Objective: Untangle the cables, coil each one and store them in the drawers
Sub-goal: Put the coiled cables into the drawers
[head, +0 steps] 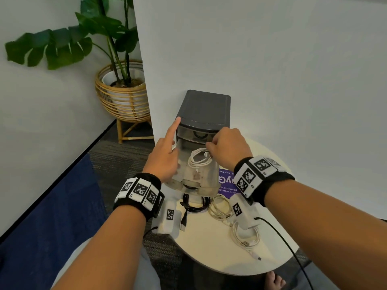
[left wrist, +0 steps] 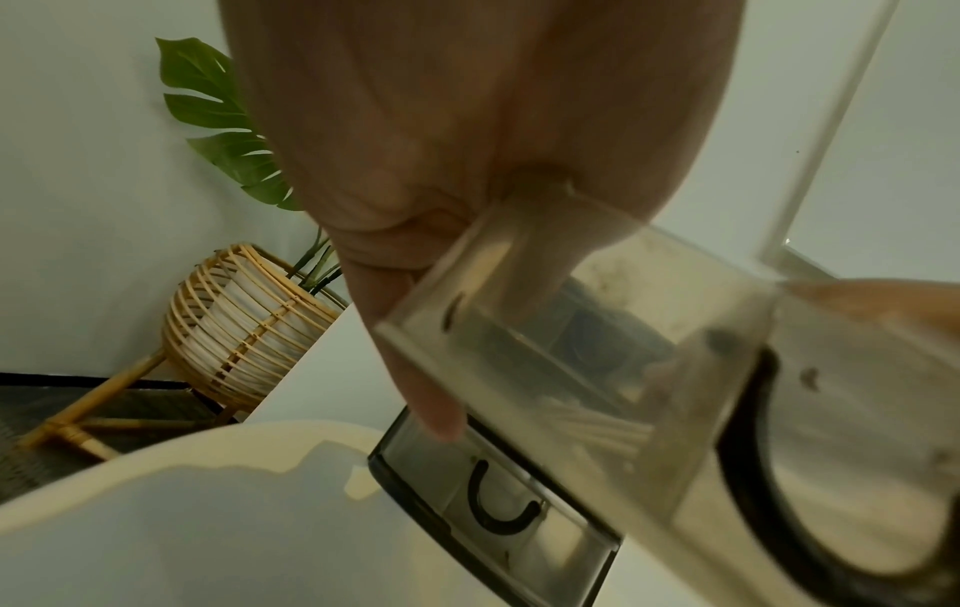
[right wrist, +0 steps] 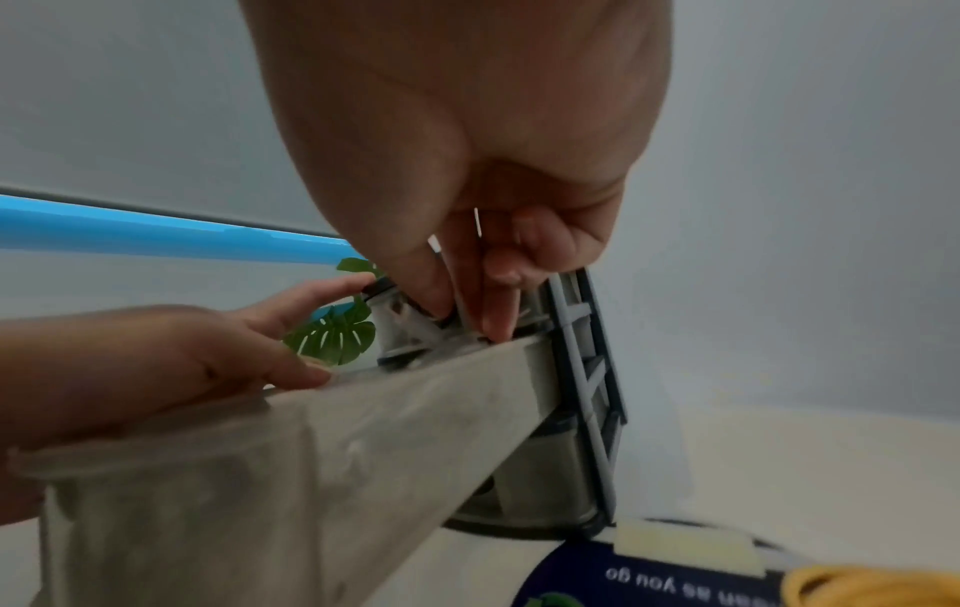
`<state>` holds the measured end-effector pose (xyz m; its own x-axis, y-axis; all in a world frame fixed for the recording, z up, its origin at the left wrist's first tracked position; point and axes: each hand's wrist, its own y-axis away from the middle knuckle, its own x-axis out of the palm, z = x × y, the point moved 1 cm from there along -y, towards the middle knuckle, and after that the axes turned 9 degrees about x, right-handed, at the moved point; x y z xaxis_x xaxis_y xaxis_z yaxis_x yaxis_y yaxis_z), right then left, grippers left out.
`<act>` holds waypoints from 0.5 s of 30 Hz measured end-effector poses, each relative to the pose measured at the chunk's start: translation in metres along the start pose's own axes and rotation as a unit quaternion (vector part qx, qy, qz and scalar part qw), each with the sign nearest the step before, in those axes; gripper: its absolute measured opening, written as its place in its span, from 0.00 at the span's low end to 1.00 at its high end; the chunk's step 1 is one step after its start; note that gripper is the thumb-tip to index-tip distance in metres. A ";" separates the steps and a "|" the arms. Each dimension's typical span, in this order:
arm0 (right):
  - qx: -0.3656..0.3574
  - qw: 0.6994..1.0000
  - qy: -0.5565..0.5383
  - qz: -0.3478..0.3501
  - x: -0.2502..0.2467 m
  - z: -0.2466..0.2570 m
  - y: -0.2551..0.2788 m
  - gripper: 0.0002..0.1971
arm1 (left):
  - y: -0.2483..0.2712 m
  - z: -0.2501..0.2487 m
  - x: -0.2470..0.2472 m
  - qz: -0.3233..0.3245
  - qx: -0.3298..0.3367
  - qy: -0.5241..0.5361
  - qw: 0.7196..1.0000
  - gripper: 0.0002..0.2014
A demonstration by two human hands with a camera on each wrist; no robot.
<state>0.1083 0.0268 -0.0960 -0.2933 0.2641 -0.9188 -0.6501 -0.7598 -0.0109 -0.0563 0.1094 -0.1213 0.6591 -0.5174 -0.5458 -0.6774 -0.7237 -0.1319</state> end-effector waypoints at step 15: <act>-0.251 0.938 0.237 0.026 -0.004 0.006 0.013 0.08 | -0.001 0.002 0.000 -0.002 0.009 -0.005 1.000 0.39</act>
<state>0.0968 0.0196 -0.0898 0.1068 0.0147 -0.9942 -0.1966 -0.9798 -0.0356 -0.0558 0.1112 -0.1229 0.6583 -0.5094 -0.5542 -0.6802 -0.7178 -0.1483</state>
